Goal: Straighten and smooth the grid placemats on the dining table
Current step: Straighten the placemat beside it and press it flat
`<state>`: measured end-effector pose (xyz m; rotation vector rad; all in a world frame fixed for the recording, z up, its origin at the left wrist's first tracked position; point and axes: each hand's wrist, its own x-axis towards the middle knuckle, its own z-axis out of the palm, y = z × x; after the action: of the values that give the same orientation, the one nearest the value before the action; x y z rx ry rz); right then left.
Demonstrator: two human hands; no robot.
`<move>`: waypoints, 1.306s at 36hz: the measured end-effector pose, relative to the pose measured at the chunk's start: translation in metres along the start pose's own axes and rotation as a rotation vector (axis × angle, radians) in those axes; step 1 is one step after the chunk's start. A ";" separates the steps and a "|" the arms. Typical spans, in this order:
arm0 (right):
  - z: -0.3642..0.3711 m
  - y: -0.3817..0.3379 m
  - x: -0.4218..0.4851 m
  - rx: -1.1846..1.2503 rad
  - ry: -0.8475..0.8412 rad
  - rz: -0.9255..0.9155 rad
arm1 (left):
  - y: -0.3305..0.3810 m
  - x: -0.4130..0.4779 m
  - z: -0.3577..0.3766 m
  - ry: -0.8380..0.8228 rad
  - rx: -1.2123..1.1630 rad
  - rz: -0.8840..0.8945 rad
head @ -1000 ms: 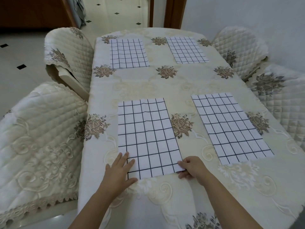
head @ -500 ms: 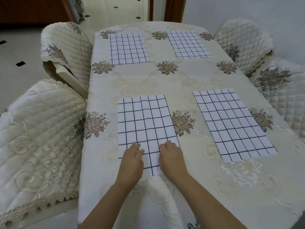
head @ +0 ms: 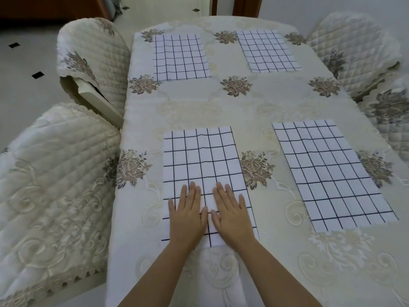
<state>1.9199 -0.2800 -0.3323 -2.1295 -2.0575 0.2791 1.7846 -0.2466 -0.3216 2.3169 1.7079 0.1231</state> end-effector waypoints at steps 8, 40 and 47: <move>-0.012 0.053 0.024 -0.038 0.035 0.127 | -0.037 0.028 -0.011 -0.007 0.046 -0.151; -0.037 0.048 0.131 -0.023 -0.243 0.075 | -0.049 0.120 -0.021 -0.044 0.023 -0.170; -0.045 0.067 0.093 0.097 -0.255 0.127 | -0.061 0.095 -0.031 -0.147 0.058 -0.170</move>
<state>1.9989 -0.1888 -0.3072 -2.2697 -1.9884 0.6865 1.7500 -0.1351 -0.3152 2.1486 1.8451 -0.1267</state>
